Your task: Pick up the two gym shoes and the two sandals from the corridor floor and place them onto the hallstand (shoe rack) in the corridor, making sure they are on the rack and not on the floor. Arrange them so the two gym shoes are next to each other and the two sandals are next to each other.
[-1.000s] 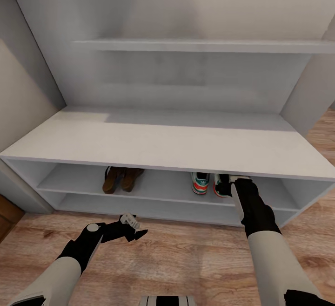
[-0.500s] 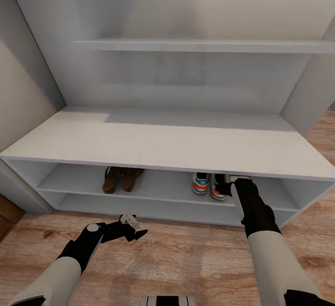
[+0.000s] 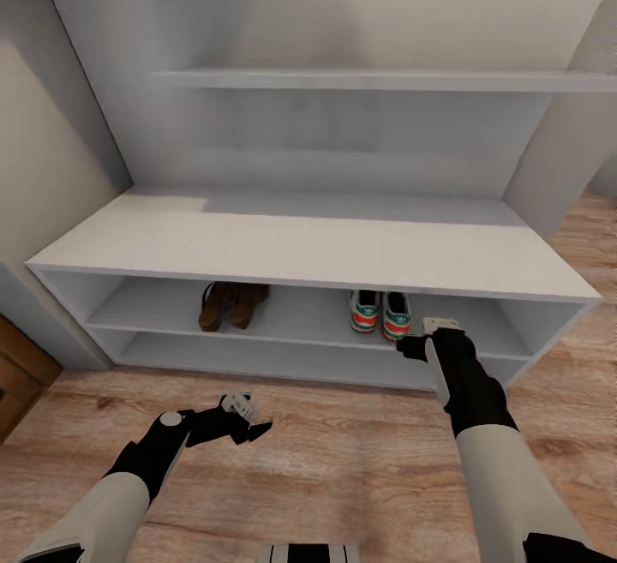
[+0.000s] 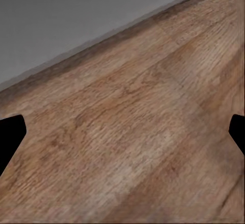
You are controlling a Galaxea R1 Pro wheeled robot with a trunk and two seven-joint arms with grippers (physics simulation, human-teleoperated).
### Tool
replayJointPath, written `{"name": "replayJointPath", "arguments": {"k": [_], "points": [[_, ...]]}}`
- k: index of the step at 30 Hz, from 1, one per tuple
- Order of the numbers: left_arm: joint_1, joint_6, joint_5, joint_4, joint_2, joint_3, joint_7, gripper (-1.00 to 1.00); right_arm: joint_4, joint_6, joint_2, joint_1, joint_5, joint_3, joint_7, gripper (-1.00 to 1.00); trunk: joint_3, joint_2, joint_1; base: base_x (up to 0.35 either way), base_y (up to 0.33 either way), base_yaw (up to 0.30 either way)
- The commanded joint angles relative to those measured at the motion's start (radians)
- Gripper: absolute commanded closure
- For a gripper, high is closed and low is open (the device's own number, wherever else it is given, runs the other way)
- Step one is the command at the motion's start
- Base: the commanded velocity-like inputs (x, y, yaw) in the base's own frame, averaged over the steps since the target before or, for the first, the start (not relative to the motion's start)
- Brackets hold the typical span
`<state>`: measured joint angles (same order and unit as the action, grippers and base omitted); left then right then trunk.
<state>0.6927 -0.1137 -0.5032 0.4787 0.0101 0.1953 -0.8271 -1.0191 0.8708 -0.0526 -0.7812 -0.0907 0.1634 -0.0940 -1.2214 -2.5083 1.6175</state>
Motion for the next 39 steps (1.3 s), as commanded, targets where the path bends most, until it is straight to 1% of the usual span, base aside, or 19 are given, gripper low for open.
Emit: {"name": "replayJointPath", "arguments": {"k": [1,26,31,39], "points": [[0.001,-0.009,-0.011,0.000,-0.001,0.007,-0.004,-1.00,-0.001,0.005,-0.001,-0.001,-0.009,0.002,0.004,-1.00,-0.001,0.000,-0.001,-0.336,0.000,0.000],[0.001,-0.009,-0.010,0.000,-0.001,0.008,-0.004,-1.00,0.001,0.004,-0.001,0.000,-0.006,0.005,0.008,-1.00,-0.001,0.000,-0.001,-0.334,0.000,0.000],[0.001,-0.009,-0.010,0.000,-0.001,0.008,-0.004,-1.00,0.003,0.003,-0.001,0.001,-0.006,0.005,0.008,-1.00,-0.001,0.000,-0.001,-0.143,0.000,0.000],[0.001,-0.009,-0.011,0.000,-0.001,0.008,-0.004,-1.00,0.013,-0.003,-0.001,0.004,-0.004,0.005,0.011,-1.00,-0.001,0.000,-0.001,-0.012,0.000,0.000]]}}
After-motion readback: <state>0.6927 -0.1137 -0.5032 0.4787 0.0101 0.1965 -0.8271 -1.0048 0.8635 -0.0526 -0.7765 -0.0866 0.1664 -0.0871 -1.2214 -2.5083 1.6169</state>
